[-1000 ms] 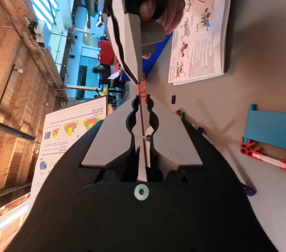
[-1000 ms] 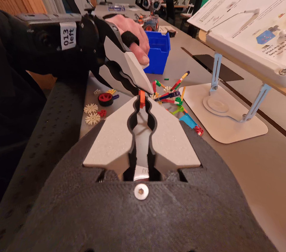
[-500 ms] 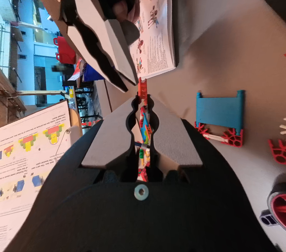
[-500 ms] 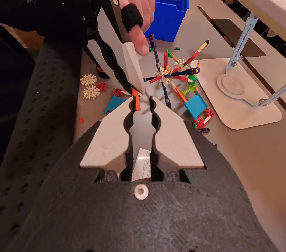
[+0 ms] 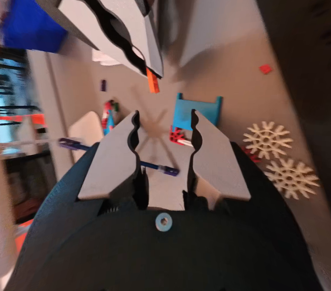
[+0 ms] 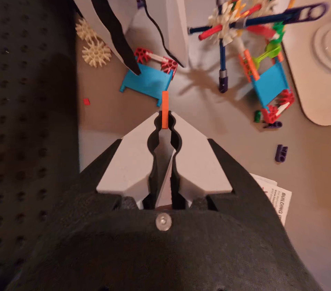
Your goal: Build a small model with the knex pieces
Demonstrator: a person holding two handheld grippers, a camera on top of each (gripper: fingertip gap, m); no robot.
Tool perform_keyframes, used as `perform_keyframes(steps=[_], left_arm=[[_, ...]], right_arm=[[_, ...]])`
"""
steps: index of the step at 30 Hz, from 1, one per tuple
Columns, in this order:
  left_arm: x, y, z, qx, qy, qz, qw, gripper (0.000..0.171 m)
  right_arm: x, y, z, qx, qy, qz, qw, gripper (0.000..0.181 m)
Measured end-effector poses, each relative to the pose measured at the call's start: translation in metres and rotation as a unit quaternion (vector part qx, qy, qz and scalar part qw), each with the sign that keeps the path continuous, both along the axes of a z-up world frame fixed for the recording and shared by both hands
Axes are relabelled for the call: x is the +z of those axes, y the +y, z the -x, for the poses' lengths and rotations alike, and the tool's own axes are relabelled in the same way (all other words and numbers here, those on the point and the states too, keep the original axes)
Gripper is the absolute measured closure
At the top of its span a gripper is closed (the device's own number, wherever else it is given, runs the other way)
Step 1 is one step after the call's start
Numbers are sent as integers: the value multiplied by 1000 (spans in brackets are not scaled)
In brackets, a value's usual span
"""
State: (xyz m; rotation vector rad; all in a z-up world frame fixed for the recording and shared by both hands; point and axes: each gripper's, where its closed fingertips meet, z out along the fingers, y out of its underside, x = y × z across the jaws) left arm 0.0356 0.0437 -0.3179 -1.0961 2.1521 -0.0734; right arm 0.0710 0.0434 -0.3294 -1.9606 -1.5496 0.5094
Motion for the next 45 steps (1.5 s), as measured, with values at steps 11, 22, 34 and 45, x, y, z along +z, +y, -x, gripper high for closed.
perform_keyframes(steps=[11,22,34,45], left_arm=[[-37,-11,7,66,51,152,985,112],[-39,-12,15,85,70,184,977,107],[-36,-10,42,102,92,161,977,121],[-43,-15,38,103,76,182,975,157]], right_arm=[[-28,-1,-1,-25,-55,46,997,177],[-30,-6,-1,-17,-58,54,997,177],[-29,-23,5,6,-22,121,992,177],[-22,-11,5,-20,-4,106,994,175]])
